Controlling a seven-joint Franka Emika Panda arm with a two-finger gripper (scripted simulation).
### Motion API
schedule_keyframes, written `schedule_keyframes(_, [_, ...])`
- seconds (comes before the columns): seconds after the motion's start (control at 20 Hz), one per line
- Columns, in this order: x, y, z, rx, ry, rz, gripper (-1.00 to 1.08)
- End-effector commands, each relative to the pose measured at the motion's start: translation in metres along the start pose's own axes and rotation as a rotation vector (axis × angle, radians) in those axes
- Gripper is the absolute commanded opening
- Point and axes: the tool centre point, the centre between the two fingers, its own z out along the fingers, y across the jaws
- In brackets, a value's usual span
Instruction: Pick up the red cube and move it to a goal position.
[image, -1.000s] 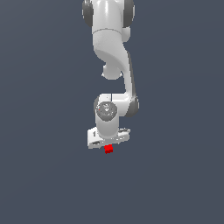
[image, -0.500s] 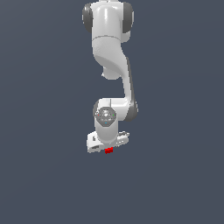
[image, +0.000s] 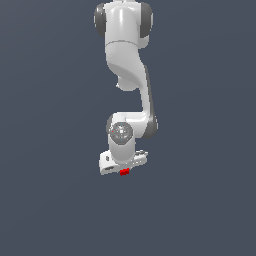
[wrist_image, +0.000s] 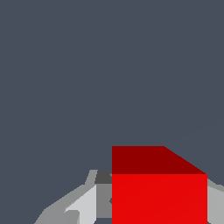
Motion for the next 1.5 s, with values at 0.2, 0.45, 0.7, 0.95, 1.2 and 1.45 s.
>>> schedule_keyframes(0.2, [-0.001,0.0,-0.002,0.0,0.0,0.0,-1.0])
schedule_keyframes(0.45, [-0.007,-0.001,-0.01,0.0,0.0,0.0,-1.0])
schedule_keyframes(0.7, [-0.019,-0.002,-0.027,0.0,0.0,0.0,-1.0])
schedule_keyframes(0.95, [-0.037,-0.004,-0.053,0.0,0.0,0.0,-1.0])
schedule_keyframes(1.2, [-0.061,-0.006,-0.088,-0.001,0.0,0.0,-1.0])
schedule_keyframes(1.45, [-0.086,-0.008,-0.125,-0.001,0.0,0.0,-1.0])
